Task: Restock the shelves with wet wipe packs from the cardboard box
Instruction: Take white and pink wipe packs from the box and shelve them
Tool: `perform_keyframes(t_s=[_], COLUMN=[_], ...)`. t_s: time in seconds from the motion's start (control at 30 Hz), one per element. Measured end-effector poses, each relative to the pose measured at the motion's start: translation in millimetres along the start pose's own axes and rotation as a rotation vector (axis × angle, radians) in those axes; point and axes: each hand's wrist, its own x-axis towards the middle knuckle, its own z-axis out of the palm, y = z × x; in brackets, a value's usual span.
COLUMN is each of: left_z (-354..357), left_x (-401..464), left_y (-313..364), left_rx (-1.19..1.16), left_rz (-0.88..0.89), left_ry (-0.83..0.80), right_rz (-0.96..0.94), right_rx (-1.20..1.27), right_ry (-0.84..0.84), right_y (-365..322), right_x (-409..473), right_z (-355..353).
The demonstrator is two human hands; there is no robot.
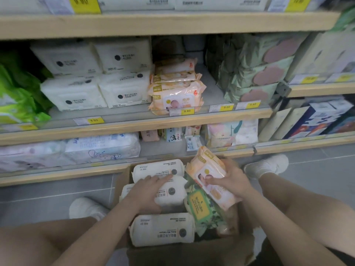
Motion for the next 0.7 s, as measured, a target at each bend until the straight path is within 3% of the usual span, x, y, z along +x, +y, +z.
perform_keyframes(t_s=[0.3, 0.57, 0.7], left_z=[-102.9, -151.5, -165.9], left_x=[-35.9, -50.2, -38.9], left_y=[-43.1, -119.0, -154.8], left_rx=[-0.051, 0.013, -0.048], left_rz=[-0.041, -0.224, -0.267], left_ry=[0.364, 0.503, 0.525], right_rz=[-0.288, -0.627, -0.638], right_rx=[-0.232, -0.679, -0.739], right_ry=[0.123, 0.434, 0.477], right_y=[-107.6, -225.4, -281.4], right_x=[7.8, 66.9, 111.7], right_z=[-55.6, -77.1, -75.5])
